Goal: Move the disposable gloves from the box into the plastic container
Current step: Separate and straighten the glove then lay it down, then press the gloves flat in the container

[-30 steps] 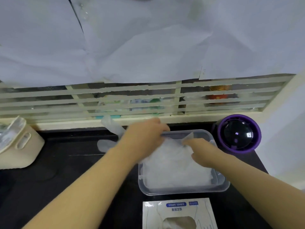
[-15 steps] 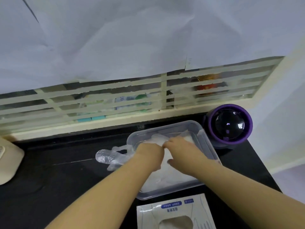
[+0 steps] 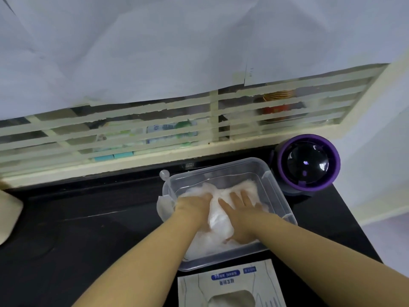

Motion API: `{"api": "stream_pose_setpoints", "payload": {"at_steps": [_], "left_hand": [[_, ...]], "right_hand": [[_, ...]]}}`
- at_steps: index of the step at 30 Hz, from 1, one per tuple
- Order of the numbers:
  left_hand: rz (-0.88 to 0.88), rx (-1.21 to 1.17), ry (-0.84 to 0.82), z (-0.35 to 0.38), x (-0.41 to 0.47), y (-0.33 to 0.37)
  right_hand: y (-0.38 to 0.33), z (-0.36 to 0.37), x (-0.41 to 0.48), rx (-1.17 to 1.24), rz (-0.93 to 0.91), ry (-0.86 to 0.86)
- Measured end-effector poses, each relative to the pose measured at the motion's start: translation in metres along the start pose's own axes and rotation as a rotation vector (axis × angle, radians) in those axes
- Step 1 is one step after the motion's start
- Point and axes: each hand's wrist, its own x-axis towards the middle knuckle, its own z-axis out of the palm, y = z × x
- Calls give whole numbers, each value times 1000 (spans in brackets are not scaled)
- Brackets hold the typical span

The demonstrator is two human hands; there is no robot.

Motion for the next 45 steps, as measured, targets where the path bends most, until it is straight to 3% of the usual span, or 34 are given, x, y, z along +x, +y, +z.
{"api": "stream_pose_setpoints", "payload": {"at_steps": [6,10,13,15,18,20,23,26,29,36,38,42,45], "left_hand": [[58,19,78,-9,-23,-4],[238,-448,292,-43,-70,-33],[284,-798,575,-63,-104,-52],[312,-1010,728,-71,-116,-58],[353,-1273,937,-78,-129,-57],[392,-1351,1032,-80,-135,-55],[423,-1248,1103,-79,-143,-51],[459,-1089,1106,-76,-152,-46],[500,-1046,1101,-74,-160,-43],[475,-1305,983,-74,-167,-56],[481,-1417,873,-77,-165,-59],[608,-1875,430,-83,-164,-64],[632,-1876,295,-82,-163,-64]], "right_hand": [[-1,-12,-12,66,-45,-3],[3,-40,-50,333,-144,144],[-1,-59,-77,514,-217,273],[-11,-67,-91,678,-300,269],[-30,-68,-109,1000,-465,131],[-40,-66,-120,1215,-560,124],[-50,-72,-136,1460,-617,254],[-52,-85,-150,1544,-566,454],[-47,-90,-156,1457,-432,616],[-32,-83,-164,1442,-403,678],[-31,-84,-166,1463,-418,668],[-28,-87,-167,1579,-439,620],[-29,-89,-166,1626,-457,578]]}}
